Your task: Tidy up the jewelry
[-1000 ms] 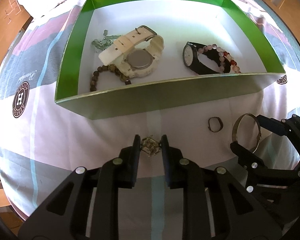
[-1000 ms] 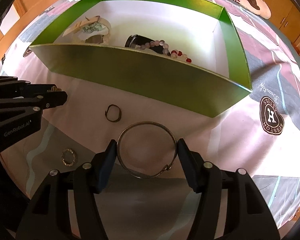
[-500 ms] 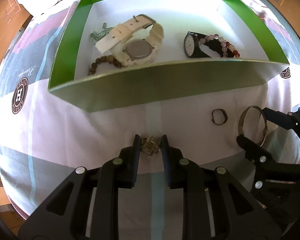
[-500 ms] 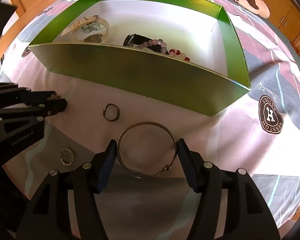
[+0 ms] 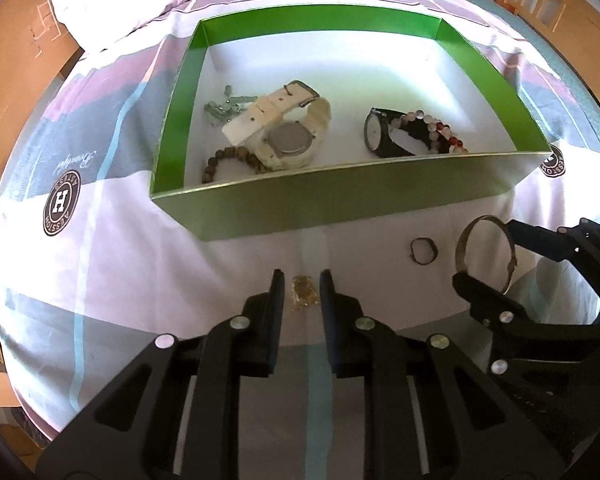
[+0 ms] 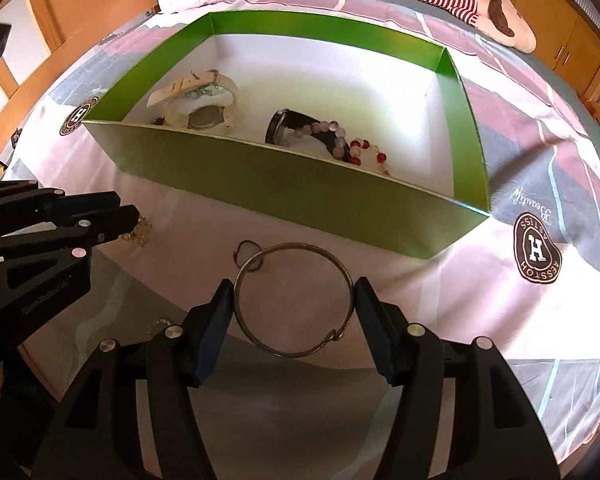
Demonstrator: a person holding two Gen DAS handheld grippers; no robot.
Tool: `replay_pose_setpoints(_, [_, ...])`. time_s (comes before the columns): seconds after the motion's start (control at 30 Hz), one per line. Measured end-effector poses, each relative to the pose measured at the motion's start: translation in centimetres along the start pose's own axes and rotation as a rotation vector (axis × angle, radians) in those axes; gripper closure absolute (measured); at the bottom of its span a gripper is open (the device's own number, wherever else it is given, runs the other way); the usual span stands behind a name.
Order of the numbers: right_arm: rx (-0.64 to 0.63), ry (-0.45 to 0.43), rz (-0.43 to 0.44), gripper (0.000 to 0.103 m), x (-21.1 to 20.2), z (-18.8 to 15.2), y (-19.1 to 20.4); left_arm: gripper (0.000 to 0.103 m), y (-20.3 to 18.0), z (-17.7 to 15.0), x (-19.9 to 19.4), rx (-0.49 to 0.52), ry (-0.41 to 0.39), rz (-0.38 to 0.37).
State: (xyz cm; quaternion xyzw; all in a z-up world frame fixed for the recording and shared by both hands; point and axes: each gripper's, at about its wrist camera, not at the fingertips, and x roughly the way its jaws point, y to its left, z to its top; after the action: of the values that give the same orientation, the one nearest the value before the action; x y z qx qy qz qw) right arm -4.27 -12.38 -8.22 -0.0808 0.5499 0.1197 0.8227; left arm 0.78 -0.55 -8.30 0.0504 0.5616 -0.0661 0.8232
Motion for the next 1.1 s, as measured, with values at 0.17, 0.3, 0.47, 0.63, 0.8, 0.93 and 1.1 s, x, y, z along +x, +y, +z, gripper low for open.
replay_pose_setpoints(0.17, [0.011, 0.043, -0.022, 0.041, 1.5, 0.0, -0.6, 0.084, 0.5, 0.0, 0.7, -0.019, 0.035, -0.032])
replay_pose_setpoints(0.3, [0.024, 0.041, -0.022, 0.041, 1.8, 0.4, -0.4, 0.068, 2.3, 0.3, 0.5, -0.097, 0.060, -0.115])
replay_pose_setpoints(0.47, [0.026, 0.043, -0.026, 0.041, 1.8, 0.3, -0.5, 0.066, 5.0, 0.6, 1.0, -0.221, 0.088, -0.155])
replay_pose_setpoints(0.63, [0.023, 0.052, -0.028, 0.041, 2.1, 0.3, -0.4, 0.060, 4.1, 0.5, 1.8, -0.194, 0.106, -0.153])
replay_pose_setpoints(0.8, [0.001, 0.078, 0.005, 0.040, 2.6, -0.3, 0.0, 0.057, 1.7, 0.3, 2.3, -0.117, 0.108, -0.150])
replay_pose_setpoints(0.93, [0.036, 0.049, 0.015, 0.040, 1.8, 0.2, -0.9, 0.081, 1.0, 0.0, 3.0, -0.092, 0.133, -0.131])
replay_pose_setpoints(1.1, [0.142, 0.041, -0.005, 0.053, 1.6, 0.4, -3.8, 0.081, 1.8, -0.1, 3.3, -0.115, 0.138, -0.139])
